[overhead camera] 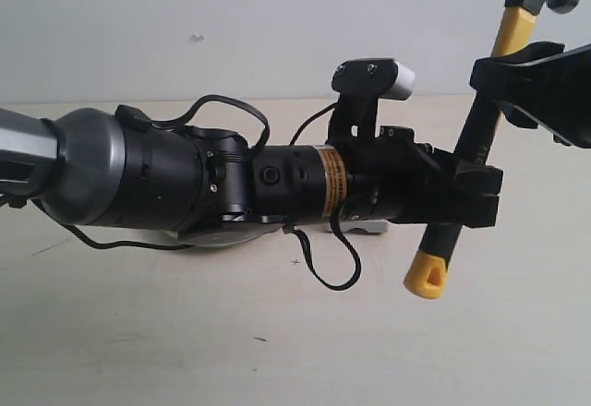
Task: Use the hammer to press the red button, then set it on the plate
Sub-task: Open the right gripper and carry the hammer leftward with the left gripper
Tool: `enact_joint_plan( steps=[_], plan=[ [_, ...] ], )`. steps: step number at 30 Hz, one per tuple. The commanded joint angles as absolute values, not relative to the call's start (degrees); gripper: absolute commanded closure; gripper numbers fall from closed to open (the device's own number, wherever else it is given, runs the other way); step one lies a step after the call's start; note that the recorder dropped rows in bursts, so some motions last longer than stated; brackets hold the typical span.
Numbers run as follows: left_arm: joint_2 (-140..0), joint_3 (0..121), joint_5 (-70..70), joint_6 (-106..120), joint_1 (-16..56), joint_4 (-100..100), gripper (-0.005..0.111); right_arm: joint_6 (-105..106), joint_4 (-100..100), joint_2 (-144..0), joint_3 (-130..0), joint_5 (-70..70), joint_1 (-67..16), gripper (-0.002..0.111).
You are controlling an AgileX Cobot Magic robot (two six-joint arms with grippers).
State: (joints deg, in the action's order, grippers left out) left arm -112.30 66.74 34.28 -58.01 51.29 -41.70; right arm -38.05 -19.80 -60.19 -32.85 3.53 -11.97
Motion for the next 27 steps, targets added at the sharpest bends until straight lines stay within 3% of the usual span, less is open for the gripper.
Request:
enact_joint_plan(
  steps=[1,8,13,22,27],
  plan=[
    [-110.8,67.2,36.0,-54.8,49.5,-37.3,0.107,-37.4,-20.5,-58.6,-33.1,0.6,-12.0,0.062],
    [-106.4,67.2,29.9,-51.4,45.6,-37.3,0.107,-37.5,-20.5,-54.5,-33.0,-13.8,-12.0,0.062],
    [-101.1,65.9,16.4,-46.0,45.1,-37.3,0.107,-37.0,-20.5,-49.5,-29.7,-9.6,-12.0,0.064],
    [-91.4,55.0,14.8,-41.8,45.1,-37.3,0.107,-27.3,-21.8,-38.0,-13.9,14.6,-12.0,0.108],
    [-86.8,49.7,14.8,-40.9,45.1,-37.3,0.107,-22.2,-21.8,-31.1,-8.5,20.1,-12.0,0.108]
  ],
)
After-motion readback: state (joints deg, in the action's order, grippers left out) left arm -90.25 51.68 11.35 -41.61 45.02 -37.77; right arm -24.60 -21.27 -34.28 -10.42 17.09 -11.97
